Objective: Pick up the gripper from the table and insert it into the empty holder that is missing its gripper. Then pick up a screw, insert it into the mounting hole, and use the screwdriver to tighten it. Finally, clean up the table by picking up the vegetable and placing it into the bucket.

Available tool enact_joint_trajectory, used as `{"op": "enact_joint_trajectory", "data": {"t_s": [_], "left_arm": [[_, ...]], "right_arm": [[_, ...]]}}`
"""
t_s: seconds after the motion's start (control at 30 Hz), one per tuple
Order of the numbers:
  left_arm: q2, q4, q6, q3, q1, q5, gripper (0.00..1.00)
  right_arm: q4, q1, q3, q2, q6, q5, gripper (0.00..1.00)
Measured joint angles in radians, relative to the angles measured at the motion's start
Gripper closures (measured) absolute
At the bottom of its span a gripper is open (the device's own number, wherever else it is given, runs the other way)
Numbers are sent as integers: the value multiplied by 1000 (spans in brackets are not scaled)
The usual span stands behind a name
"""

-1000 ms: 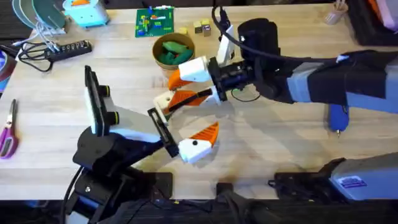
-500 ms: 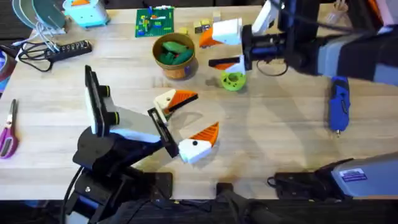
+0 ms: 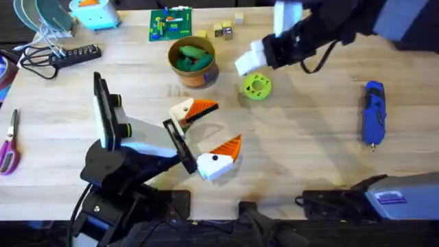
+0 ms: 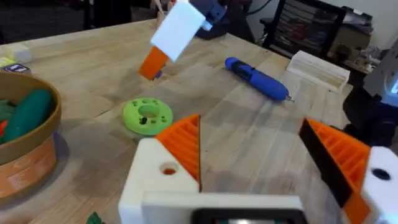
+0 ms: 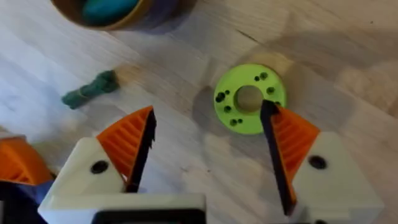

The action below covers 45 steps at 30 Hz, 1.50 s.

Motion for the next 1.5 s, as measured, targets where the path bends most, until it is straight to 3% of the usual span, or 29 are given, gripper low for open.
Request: {"op": "enact_joint_trajectory", "data": {"t_s": [0.2, 0.53, 0.7, 1.0, 1.5], "left_arm": [[0, 0, 0, 0, 0, 0, 8], [0, 0, 0, 0, 0, 0, 8], [0, 0, 0, 0, 0, 0, 8], [0, 0, 0, 0, 0, 0, 8], [0, 0, 0, 0, 0, 0, 8]], "right_arm": [[12, 97, 0, 61, -191, 150, 15], [14, 124, 0, 161, -261, 240, 405], [18, 144, 0, 163, -267, 247, 422], [24, 168, 0, 198, -274, 250, 612], [35, 167, 0, 234, -274, 259, 682]]}}
